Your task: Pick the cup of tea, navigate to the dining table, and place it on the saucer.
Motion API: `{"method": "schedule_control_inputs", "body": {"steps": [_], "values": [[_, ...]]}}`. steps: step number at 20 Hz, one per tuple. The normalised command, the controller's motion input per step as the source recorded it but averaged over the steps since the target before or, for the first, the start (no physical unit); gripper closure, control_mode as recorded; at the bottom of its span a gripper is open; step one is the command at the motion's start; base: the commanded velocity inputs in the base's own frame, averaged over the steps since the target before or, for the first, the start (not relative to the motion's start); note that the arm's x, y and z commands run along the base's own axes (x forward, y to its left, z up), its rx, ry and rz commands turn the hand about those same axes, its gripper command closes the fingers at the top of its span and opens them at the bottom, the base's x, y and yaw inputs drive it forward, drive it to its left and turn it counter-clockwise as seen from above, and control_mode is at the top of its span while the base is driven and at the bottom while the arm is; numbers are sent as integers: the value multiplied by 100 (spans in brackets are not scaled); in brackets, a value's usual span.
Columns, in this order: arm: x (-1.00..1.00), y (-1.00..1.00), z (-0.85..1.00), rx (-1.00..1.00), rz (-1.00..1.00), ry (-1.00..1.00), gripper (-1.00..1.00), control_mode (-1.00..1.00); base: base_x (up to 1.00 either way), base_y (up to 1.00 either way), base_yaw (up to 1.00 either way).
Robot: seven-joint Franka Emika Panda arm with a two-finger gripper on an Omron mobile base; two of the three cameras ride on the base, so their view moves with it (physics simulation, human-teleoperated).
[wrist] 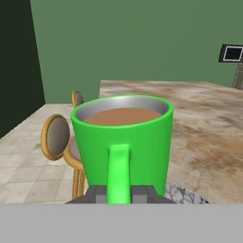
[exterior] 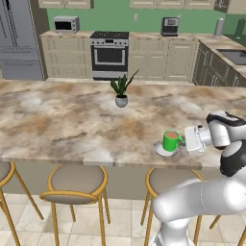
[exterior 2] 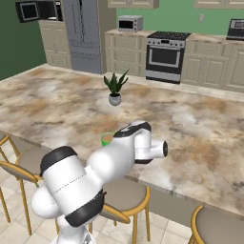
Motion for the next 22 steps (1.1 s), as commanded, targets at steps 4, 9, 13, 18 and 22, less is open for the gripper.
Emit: {"method": "schedule_control_inputs", "body": {"steps": [4, 9, 13, 18, 22], "values": [[23, -18, -14, 0, 0, 1, 100, -100, 0, 0, 0], [26, -21, -12, 0, 0, 0, 100, -100, 0, 0, 0], [17, -10, -20, 0, 0, 0, 100, -100, 0, 0, 0], [10, 0, -28, 0, 0, 0, 100, -100, 0, 0, 0], [10, 0, -20, 0, 0, 0, 100, -100, 0, 0, 0]]}}
